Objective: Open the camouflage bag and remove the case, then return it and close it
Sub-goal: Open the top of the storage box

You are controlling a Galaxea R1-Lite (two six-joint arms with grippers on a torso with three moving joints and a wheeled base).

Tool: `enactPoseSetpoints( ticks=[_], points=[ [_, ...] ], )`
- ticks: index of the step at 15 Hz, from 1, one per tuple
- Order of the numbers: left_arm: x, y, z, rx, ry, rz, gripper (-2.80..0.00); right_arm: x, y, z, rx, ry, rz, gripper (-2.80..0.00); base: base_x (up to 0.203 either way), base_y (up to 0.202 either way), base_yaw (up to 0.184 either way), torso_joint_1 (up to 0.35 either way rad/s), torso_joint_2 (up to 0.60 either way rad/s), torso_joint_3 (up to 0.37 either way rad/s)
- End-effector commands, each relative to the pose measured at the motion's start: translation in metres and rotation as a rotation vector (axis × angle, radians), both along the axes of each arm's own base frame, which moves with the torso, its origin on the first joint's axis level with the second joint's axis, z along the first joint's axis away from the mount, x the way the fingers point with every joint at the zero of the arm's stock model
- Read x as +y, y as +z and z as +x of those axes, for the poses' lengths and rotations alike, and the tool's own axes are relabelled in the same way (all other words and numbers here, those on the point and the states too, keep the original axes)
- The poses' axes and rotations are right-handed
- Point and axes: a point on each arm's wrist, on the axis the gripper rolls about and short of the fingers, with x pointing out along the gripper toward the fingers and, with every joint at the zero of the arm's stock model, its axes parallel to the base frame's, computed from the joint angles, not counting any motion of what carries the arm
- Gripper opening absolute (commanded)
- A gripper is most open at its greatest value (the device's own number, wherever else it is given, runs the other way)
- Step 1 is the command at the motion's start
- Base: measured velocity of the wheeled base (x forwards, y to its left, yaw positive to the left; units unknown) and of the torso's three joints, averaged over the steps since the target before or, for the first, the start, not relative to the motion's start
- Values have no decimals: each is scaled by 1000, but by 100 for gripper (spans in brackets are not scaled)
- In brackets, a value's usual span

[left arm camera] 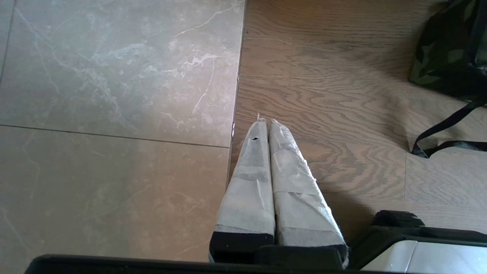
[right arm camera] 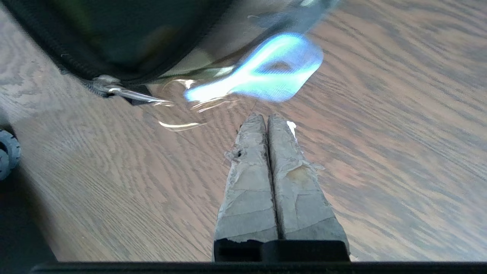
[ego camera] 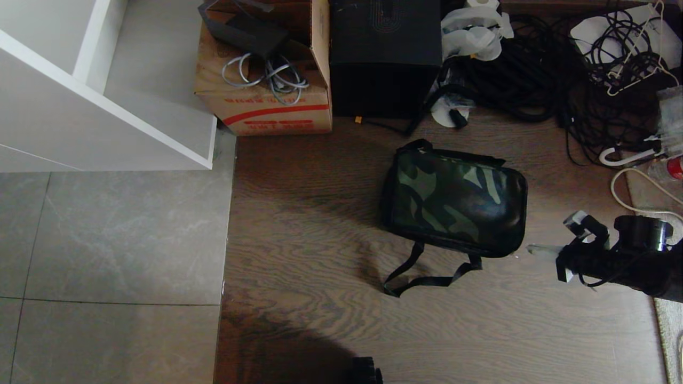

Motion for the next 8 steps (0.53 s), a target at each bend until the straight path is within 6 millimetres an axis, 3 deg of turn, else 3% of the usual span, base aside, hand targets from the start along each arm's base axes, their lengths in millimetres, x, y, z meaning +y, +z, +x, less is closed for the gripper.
enactPoseSetpoints(
  ticks=[1, 4, 8],
  points=[
    [0, -3, 1, 8, 1, 0, -280, -17, 11, -5, -15, -37, -4, -280, 0, 0, 0, 0, 0, 0],
    [0, -3, 1, 9, 1, 0, -280, -21, 17, -2, 0, -51, 11, -280, 0, 0, 0, 0, 0, 0],
    [0, -3, 1, 8, 1, 0, -280, -10, 12, -8, 219, -161, 292, -280, 0, 0, 0, 0, 0, 0]
  ],
)
